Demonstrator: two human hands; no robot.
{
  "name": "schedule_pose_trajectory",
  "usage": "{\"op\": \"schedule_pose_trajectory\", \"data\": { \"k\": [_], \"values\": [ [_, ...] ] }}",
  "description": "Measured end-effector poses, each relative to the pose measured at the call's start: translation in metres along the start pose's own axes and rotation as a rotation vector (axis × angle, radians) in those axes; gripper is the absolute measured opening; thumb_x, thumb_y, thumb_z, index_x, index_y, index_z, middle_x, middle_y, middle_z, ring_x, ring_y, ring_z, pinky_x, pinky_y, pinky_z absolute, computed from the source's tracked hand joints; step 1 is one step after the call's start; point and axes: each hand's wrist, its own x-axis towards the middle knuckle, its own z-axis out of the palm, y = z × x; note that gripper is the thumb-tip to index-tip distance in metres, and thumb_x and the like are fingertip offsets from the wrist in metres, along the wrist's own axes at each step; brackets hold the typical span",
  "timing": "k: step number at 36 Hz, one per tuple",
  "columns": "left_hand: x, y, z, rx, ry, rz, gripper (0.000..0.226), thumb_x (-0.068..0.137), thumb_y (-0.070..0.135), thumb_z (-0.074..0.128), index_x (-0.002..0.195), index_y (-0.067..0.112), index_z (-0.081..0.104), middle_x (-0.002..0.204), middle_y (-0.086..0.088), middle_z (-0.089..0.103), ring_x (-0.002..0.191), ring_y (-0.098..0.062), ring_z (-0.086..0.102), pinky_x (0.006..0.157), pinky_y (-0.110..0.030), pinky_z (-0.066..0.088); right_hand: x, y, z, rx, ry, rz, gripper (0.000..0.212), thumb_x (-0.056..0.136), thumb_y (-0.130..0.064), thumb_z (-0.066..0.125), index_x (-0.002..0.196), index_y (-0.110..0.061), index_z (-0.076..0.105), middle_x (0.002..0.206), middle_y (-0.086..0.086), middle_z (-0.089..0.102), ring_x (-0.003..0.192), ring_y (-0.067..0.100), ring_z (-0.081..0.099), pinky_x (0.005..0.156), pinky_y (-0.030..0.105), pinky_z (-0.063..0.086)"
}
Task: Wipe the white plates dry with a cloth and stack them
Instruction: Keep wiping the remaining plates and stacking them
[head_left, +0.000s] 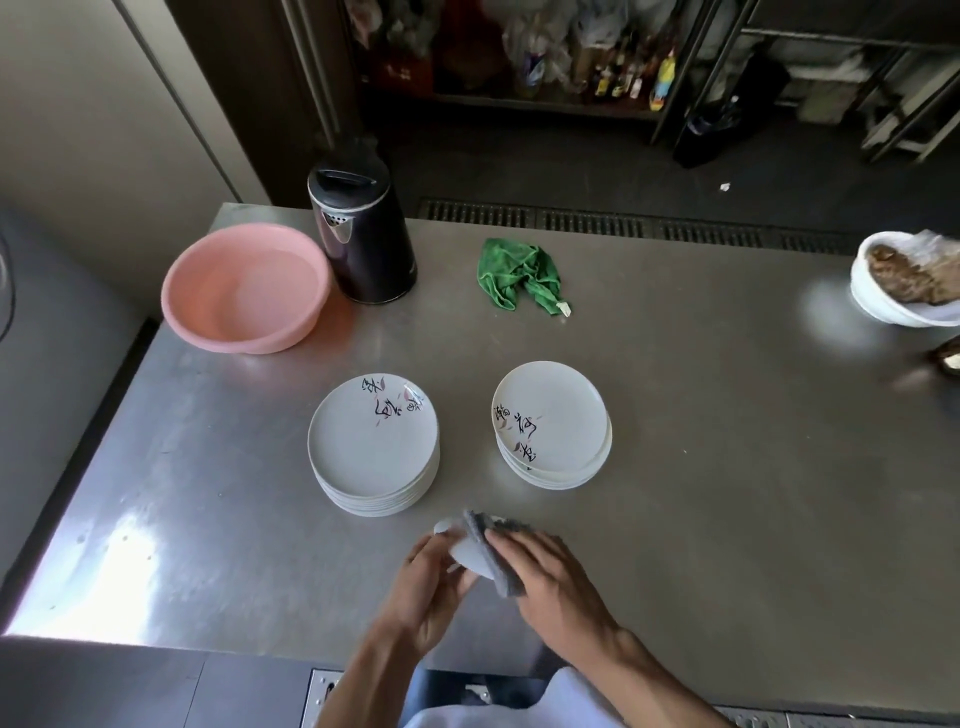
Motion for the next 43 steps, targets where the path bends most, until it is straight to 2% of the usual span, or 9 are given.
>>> {"op": "schedule_pose_trajectory", "data": {
  "k": [3, 7, 10, 17, 20, 24, 27, 31, 43],
  "values": [
    [-0.002, 0.002, 0.005, 0.177, 0.057, -0.027, 0.031, 0.101, 0.044, 0.058, 0.105, 0.016, 0.071, 0.104, -0.007, 0.075, 0.095, -0.022, 0.074, 0.066, -0.035, 0.060, 0.015, 0.001, -0.012, 0.206, 0.114, 0.247, 0.056, 0.081, 0.004, 0.065, 0.125, -0.030, 0.063, 0.104, -0.019, 0.067, 0.088, 0.005, 0.063, 0.083, 0.017, 0.049],
    [0.004, -0.008, 0.002, 0.593, 0.277, 0.228, 0.024, 0.096, 0.022, 0.070, 0.112, 0.012, 0.055, 0.110, -0.016, 0.069, 0.087, -0.019, 0.066, 0.065, -0.033, 0.055, 0.025, 0.009, -0.022, 0.444, 0.203, 0.591, 0.017, 0.092, -0.032, 0.060, 0.104, -0.042, 0.067, 0.088, -0.036, 0.067, 0.079, -0.009, 0.063, 0.069, 0.005, 0.044],
    [0.004, -0.015, 0.001, 0.653, 0.231, 0.226, 0.024, 0.098, 0.012, 0.067, 0.116, 0.016, 0.053, 0.109, -0.010, 0.066, 0.087, -0.015, 0.065, 0.064, -0.027, 0.054, 0.023, 0.021, -0.020, 0.570, 0.255, 0.760, 0.011, 0.091, -0.028, 0.069, 0.102, -0.027, 0.069, 0.087, -0.023, 0.072, 0.088, 0.001, 0.068, 0.079, 0.019, 0.052],
    [0.004, -0.021, 0.010, 0.553, 0.124, 0.229, 0.017, 0.103, 0.009, 0.057, 0.115, 0.014, 0.067, 0.107, -0.010, 0.076, 0.099, -0.032, 0.073, 0.073, -0.048, 0.064, 0.020, 0.037, -0.023, 0.710, 0.445, 0.950, 0.013, 0.090, -0.021, 0.071, 0.104, -0.019, 0.072, 0.098, -0.006, 0.076, 0.097, 0.014, 0.071, 0.085, 0.037, 0.057],
    [0.008, -0.016, 0.028, 0.443, 0.134, 0.238, 0.019, 0.102, 0.007, 0.057, 0.115, 0.016, 0.067, 0.111, -0.010, 0.075, 0.101, -0.031, 0.071, 0.069, -0.039, 0.063, 0.013, 0.045, -0.026, 0.614, 0.483, 0.961, 0.006, 0.093, -0.019, 0.066, 0.095, -0.023, 0.070, 0.092, -0.006, 0.074, 0.091, 0.020, 0.070, 0.080, 0.038, 0.057],
    [0.023, -0.003, 0.056, 0.367, 0.177, 0.278, 0.031, 0.101, 0.002, 0.053, 0.129, 0.014, 0.060, 0.123, -0.011, 0.069, 0.113, -0.034, 0.066, 0.068, -0.037, 0.062, 0.003, 0.047, -0.033, 0.507, 0.463, 0.894, 0.022, 0.096, -0.016, 0.063, 0.087, -0.036, 0.063, 0.086, -0.023, 0.069, 0.085, -0.006, 0.066, 0.070, 0.011, 0.047],
    [0.035, 0.005, 0.075, 0.369, 0.208, 0.311, 0.033, 0.101, 0.000, 0.049, 0.130, 0.012, 0.058, 0.128, -0.014, 0.065, 0.117, -0.036, 0.064, 0.068, -0.037, 0.063, 0.004, 0.046, -0.034, 0.495, 0.427, 0.864, 0.012, 0.098, -0.019, 0.060, 0.097, -0.030, 0.066, 0.091, -0.017, 0.071, 0.086, -0.005, 0.065, 0.079, 0.022, 0.049],
    [0.052, 0.012, 0.093, 0.401, 0.256, 0.320, 0.031, 0.100, 0.000, 0.049, 0.127, 0.010, 0.058, 0.129, -0.016, 0.062, 0.117, -0.038, 0.062, 0.063, -0.034, 0.063, 0.005, 0.045, -0.033, 0.531, 0.410, 0.900, 0.028, 0.098, -0.022, 0.058, 0.074, -0.036, 0.056, 0.055, -0.025, 0.056, 0.056, -0.003, 0.052, 0.067, 0.026, 0.045],
    [0.084, 0.012, 0.122, 0.460, 0.349, 0.331, 0.040, 0.104, 0.006, 0.048, 0.141, 0.018, 0.054, 0.127, -0.013, 0.061, 0.114, -0.038, 0.064, 0.061, -0.034, 0.063, 0.003, 0.031, -0.030, 0.428, 0.332, 0.696, 0.021, 0.094, -0.024, 0.058, 0.113, -0.024, 0.070, 0.096, -0.044, 0.063, 0.087, -0.015, 0.063, 0.076, -0.001, 0.040]
  ]
}}
